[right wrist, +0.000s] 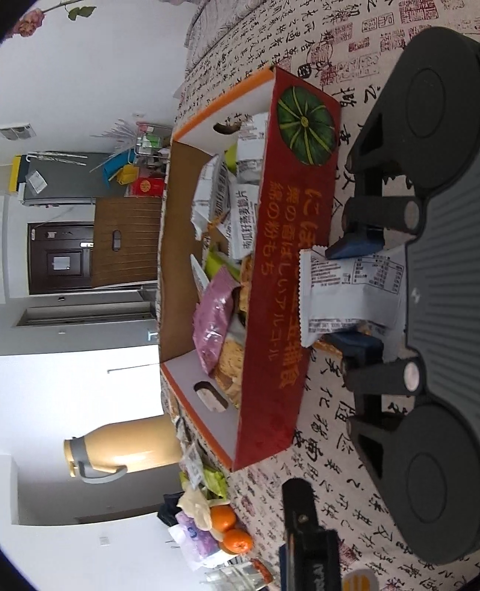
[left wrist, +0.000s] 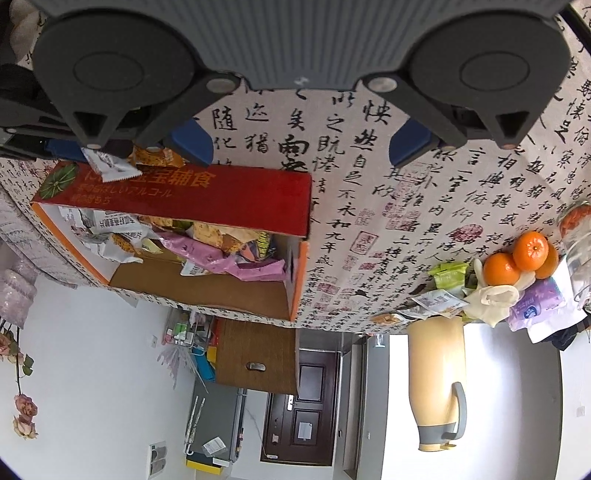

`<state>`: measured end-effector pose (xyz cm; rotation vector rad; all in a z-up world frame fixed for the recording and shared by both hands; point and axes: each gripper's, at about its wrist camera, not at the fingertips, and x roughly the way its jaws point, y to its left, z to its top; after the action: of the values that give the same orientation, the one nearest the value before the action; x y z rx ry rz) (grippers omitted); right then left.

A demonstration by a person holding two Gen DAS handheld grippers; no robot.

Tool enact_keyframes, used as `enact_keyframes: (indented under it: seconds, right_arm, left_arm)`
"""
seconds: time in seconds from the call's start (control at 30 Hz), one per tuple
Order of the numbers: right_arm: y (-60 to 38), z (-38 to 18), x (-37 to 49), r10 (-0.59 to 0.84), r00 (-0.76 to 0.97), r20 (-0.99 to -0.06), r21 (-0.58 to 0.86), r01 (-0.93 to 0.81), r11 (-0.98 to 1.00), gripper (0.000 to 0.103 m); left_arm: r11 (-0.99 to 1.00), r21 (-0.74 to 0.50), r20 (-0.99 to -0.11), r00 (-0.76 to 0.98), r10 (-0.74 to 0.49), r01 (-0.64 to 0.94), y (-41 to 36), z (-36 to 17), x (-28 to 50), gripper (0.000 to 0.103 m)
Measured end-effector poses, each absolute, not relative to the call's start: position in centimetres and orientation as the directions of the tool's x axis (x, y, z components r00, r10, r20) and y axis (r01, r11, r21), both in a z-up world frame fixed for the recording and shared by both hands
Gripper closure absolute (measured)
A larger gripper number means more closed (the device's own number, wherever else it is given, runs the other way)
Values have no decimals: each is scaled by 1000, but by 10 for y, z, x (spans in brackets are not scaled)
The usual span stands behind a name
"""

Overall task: Organize snacks
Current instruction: 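Move both grippers back toward the last packets in front of the box, then grasp a biscuit pack with left gripper while right grasps a white wafer packet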

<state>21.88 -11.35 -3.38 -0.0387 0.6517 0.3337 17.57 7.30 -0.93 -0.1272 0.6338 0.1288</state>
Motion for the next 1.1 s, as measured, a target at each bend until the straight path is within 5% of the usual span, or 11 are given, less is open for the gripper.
enact_keyframes:
  seconds: [1.1]
  right_arm:
    - [-246, -46, 214, 161, 831, -533, 132, -106, 986, 64]
  left_arm:
    - [999, -24, -758, 653, 13, -47, -51, -35, 250, 0]
